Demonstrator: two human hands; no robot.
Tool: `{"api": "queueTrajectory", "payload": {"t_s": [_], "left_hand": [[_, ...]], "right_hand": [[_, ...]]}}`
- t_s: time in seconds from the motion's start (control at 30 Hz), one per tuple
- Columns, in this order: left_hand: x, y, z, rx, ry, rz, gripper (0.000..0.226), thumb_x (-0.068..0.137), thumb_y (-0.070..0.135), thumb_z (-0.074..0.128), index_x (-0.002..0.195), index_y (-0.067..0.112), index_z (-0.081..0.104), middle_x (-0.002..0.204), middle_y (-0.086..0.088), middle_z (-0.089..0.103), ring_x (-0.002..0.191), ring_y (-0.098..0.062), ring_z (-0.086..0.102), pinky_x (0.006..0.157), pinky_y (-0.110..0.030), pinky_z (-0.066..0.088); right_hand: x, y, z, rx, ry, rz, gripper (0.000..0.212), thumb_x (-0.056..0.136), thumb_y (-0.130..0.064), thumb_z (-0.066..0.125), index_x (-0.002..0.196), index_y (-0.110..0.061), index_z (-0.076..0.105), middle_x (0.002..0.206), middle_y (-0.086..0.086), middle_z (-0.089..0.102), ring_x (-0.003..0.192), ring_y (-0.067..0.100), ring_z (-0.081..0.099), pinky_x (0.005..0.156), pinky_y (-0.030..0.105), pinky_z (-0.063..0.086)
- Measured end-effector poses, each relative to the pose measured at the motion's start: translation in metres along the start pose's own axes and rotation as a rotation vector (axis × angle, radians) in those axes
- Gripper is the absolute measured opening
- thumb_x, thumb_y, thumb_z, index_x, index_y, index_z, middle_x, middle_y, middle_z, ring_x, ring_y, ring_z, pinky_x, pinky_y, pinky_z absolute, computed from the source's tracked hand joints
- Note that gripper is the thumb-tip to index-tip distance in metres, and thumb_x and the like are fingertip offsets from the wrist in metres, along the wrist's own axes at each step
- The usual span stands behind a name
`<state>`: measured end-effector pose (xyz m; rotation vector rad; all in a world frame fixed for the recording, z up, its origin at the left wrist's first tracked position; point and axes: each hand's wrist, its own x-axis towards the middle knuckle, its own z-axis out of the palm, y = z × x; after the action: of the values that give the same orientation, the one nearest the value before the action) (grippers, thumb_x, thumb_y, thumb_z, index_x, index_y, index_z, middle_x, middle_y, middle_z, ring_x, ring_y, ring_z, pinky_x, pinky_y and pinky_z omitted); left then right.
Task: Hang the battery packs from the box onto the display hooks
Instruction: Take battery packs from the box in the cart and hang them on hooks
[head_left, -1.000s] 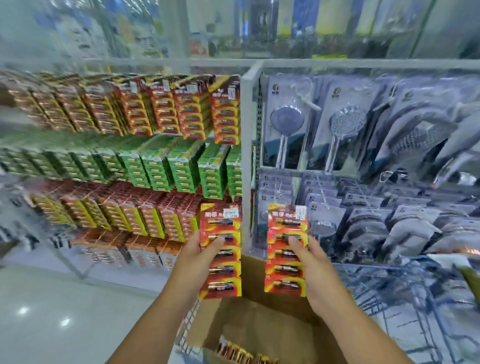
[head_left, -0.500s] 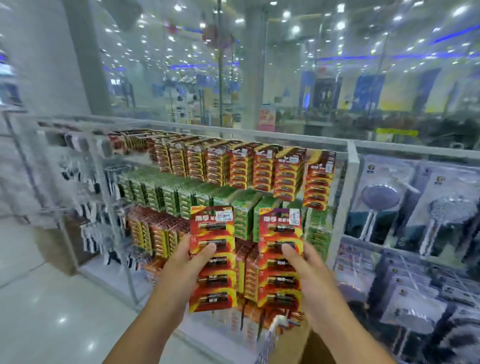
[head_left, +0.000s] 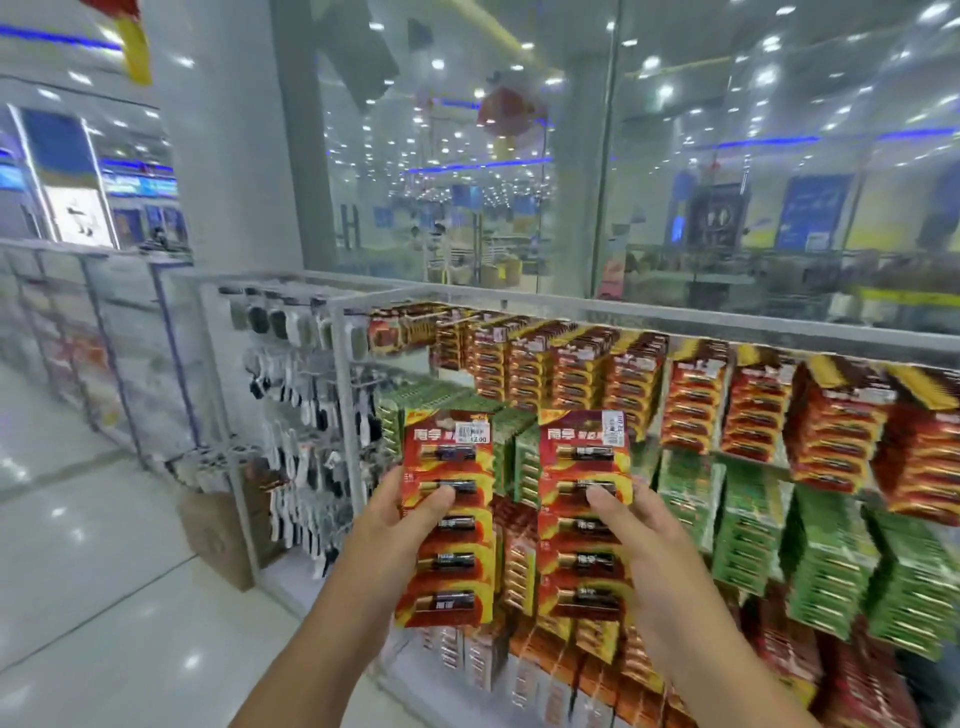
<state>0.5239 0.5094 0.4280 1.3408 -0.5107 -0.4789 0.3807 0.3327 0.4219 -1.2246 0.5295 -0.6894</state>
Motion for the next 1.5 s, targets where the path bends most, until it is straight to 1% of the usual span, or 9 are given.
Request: {"api": "queueTrajectory", "payload": {"t_s": [0.07,0.37,0.63,0.77,0.97,1.07,1.17,1.27,1.5], "left_hand": [[0.027,0.006,-0.025,-0.007,0.009,-0.008,0.025,0.101,0.03,0.066,0.125,0.033,0.066,0.103,-0.008,0.08,0.089,-0.033,0.079,0.068,-0.042,0.062],[0.171,0.004,-0.076,-0.026,0.023,-0.045,0.024,0.098,0.024,0.069,0.121,0.023,0.072,0.106,-0.016,0.079,0.093,-0.041,0.077,0.08,-0.052,0.061],[0.31,0.009,-0.096,0.002,0.092,-0.051,0.026,0.098,0.028,0.069,0.124,0.023,0.067,0.103,-0.011,0.08,0.091,-0.036,0.079,0.077,-0.048,0.062],[0.369,0.01,-0.11,-0.008,0.122,-0.062,0.022,0.099,0.029,0.067,0.121,0.026,0.068,0.1,-0.01,0.08,0.087,-0.036,0.079,0.069,-0.045,0.064],[0.462,0.002,-0.137,0.017,0.065,-0.097,0.023,0.099,0.031,0.067,0.122,0.027,0.069,0.102,-0.01,0.081,0.088,-0.036,0.079,0.081,-0.056,0.063],[0.51,-0.006,-0.154,0.049,-0.014,-0.092,0.022,0.098,0.032,0.068,0.119,0.028,0.069,0.1,-0.003,0.081,0.088,-0.028,0.08,0.083,-0.052,0.063],[0.556,-0.011,-0.17,0.081,-0.068,-0.102,0.041,0.09,0.047,0.076,0.128,0.033,0.065,0.108,0.009,0.08,0.094,-0.018,0.078,0.085,-0.044,0.062],[0.595,-0.022,-0.184,0.08,-0.122,-0.12,0.075,0.071,0.073,0.081,0.136,0.044,0.059,0.123,0.016,0.074,0.109,-0.017,0.074,0.095,-0.048,0.06],[0.645,-0.031,-0.192,0.024,-0.301,-0.167,0.021,0.094,0.044,0.07,0.115,0.045,0.066,0.1,0.02,0.079,0.089,-0.008,0.078,0.085,-0.042,0.062]], "right_hand": [[0.023,0.005,0.027,0.004,0.013,0.018,0.027,0.086,-0.047,0.079,0.109,-0.035,0.072,0.103,-0.004,0.081,0.1,0.027,0.076,0.093,0.055,0.058],[0.164,0.027,0.098,0.017,0.039,0.04,0.024,0.092,-0.036,0.073,0.114,-0.026,0.074,0.098,0.001,0.082,0.093,0.03,0.078,0.081,0.048,0.06],[0.303,0.031,0.156,0.016,-0.061,0.049,0.009,0.095,-0.032,0.071,0.104,-0.033,0.068,0.091,-0.015,0.08,0.074,0.005,0.074,0.066,0.028,0.058],[0.352,0.035,0.185,0.002,-0.066,0.075,0.012,0.088,-0.045,0.076,0.098,-0.04,0.079,0.112,-0.013,0.078,0.111,0.016,0.069,0.104,0.05,0.051],[0.416,0.054,0.227,0.027,-0.012,0.053,0.006,0.093,-0.041,0.072,0.092,-0.041,0.066,0.105,-0.024,0.062,0.091,-0.005,0.05,0.102,0.038,0.036],[0.451,0.07,0.255,0.032,0.086,0.039,0.049,0.083,-0.05,0.077,0.127,-0.032,0.066,0.125,-0.014,0.071,0.109,0.01,0.064,0.1,0.042,0.052],[0.477,0.08,0.283,0.009,0.186,0.019,0.045,0.085,-0.044,0.079,0.126,-0.03,0.068,0.111,-0.01,0.079,0.097,0.017,0.076,0.085,0.042,0.06],[0.495,0.09,0.301,-0.006,0.276,-0.008,0.045,0.081,-0.046,0.078,0.123,-0.033,0.07,0.107,-0.012,0.08,0.105,0.019,0.073,0.098,0.047,0.057],[0.51,0.097,0.325,-0.033,0.435,-0.058,0.039,0.081,-0.054,0.077,0.116,-0.038,0.073,0.115,-0.016,0.077,0.116,0.015,0.068,0.11,0.051,0.048]]}}
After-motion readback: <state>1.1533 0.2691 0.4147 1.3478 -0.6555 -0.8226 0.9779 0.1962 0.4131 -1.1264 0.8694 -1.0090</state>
